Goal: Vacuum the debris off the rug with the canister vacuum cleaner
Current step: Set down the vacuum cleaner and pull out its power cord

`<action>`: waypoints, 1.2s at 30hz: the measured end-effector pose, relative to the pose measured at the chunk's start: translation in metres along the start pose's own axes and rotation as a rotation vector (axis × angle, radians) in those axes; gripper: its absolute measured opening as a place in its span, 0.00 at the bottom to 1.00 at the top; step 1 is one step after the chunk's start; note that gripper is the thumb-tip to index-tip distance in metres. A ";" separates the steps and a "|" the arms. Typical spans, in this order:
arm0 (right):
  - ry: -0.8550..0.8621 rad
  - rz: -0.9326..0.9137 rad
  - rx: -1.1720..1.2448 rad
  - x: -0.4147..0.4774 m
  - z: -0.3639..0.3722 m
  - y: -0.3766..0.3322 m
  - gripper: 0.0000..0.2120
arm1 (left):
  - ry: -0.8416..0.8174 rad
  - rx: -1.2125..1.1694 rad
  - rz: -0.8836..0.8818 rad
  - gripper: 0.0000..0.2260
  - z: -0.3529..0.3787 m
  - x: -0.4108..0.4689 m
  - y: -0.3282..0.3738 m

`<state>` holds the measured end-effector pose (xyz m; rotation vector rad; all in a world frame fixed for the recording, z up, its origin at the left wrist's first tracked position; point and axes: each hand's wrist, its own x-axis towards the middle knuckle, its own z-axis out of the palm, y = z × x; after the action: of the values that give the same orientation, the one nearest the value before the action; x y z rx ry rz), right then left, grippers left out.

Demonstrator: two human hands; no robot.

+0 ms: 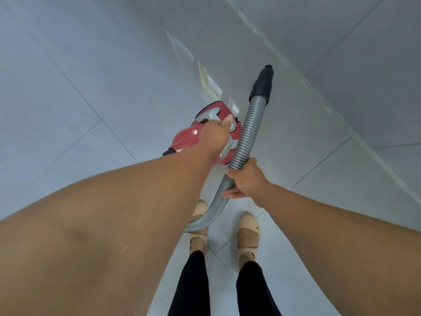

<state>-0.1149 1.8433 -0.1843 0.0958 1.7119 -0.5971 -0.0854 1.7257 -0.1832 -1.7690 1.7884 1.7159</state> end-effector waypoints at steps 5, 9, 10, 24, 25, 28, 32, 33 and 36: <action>-0.060 -0.026 -0.060 -0.036 0.019 0.003 0.20 | -0.201 -0.101 0.056 0.15 -0.007 -0.051 0.001; -0.149 -0.095 -0.255 -0.064 0.040 0.002 0.20 | -0.006 -0.037 0.023 0.24 -0.030 -0.076 -0.016; -0.170 -0.113 -0.308 -0.069 0.048 0.003 0.20 | 0.038 -0.041 0.013 0.24 -0.038 -0.084 -0.021; -0.203 -0.274 -0.709 -0.131 0.183 0.047 0.12 | 0.480 -0.286 -0.019 0.15 -0.148 -0.189 -0.147; -0.193 -0.284 -0.731 -0.137 0.196 0.055 0.13 | 0.509 -0.301 -0.041 0.15 -0.159 -0.197 -0.162; -0.199 -0.309 -0.805 -0.156 0.240 0.080 0.13 | 0.591 -0.390 -0.117 0.15 -0.190 -0.224 -0.211; -0.246 -0.358 -0.954 -0.176 0.298 0.115 0.15 | 0.685 -0.490 -0.254 0.16 -0.224 -0.262 -0.280; -0.262 -0.380 -1.004 -0.182 0.314 0.125 0.15 | 0.718 -0.537 -0.287 0.17 -0.233 -0.274 -0.299; -0.303 -0.407 -1.076 -0.198 0.359 0.148 0.14 | 0.842 -0.677 -0.379 0.17 -0.257 -0.300 -0.350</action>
<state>0.3090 1.8650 -0.0872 -1.0645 1.5548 0.0888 0.4222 1.8370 -0.0883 -3.2116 0.8803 1.6248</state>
